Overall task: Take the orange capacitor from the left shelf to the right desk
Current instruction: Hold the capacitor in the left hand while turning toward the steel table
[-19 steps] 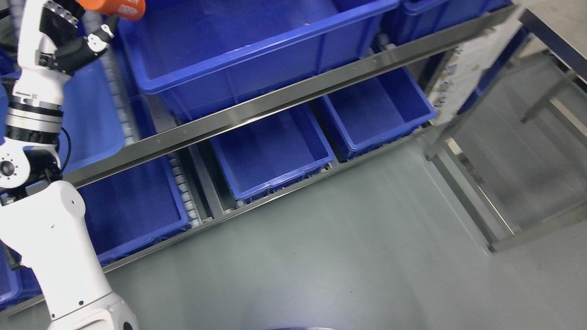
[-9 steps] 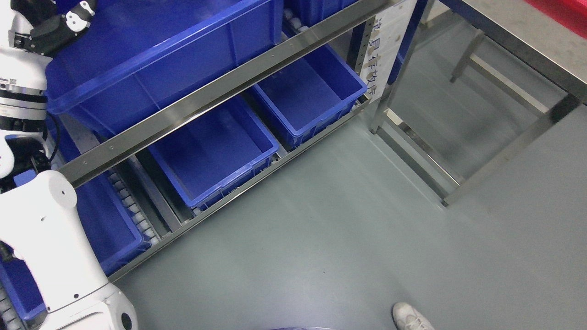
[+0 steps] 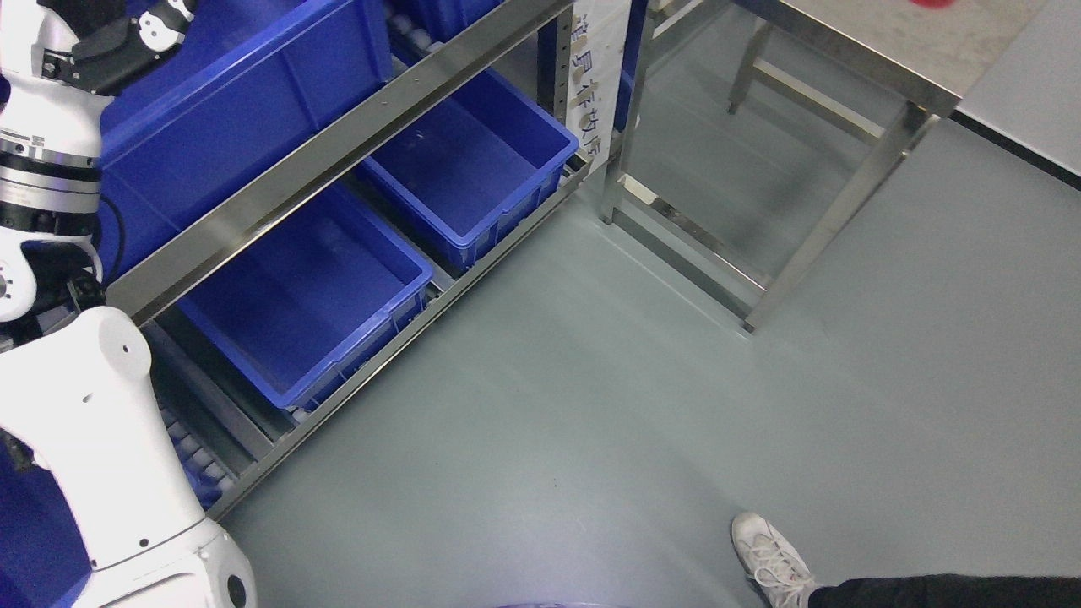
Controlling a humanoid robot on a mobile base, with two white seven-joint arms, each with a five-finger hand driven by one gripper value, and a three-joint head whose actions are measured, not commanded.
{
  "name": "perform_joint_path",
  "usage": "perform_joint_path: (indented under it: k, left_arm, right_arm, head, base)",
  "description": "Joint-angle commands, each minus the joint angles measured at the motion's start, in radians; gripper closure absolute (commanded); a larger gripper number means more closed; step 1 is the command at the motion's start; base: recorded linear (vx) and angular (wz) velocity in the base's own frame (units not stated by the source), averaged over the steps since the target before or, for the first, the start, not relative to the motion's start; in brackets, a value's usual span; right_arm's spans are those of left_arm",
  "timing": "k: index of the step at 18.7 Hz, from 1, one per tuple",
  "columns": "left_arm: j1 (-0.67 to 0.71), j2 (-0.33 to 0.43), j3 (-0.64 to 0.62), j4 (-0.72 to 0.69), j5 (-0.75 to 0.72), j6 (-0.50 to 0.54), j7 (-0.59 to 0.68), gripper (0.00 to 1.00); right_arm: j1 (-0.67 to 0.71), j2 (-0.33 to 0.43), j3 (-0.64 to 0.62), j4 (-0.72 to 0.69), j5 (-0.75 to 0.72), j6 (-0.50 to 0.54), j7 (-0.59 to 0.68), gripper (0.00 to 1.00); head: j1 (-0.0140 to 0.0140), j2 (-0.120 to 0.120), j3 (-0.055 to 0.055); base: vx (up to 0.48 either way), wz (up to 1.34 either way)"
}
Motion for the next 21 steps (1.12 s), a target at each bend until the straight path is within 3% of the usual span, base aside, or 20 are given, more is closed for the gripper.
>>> perform_joint_path:
  k: [1,21]
  left_arm:
    - [-0.001,-0.005,-0.045,-0.011,0.029,0.0,-0.003,0.82]
    - [-0.001,-0.019,-0.082,-0.013,0.046,-0.001,-0.003,0.82]
  right_arm:
    - [0.02,-0.017,-0.012,-0.017,0.005,-0.001,0.0,0.0]
    - [0.02,-0.017,-0.012,-0.017,0.005,-0.001,0.0,0.0]
  head:
    - [0.0,0.0,0.0]
    - [0.0,0.0,0.0]
  base:
    - [-0.039,-0.39]
    - [0.005,-0.32]
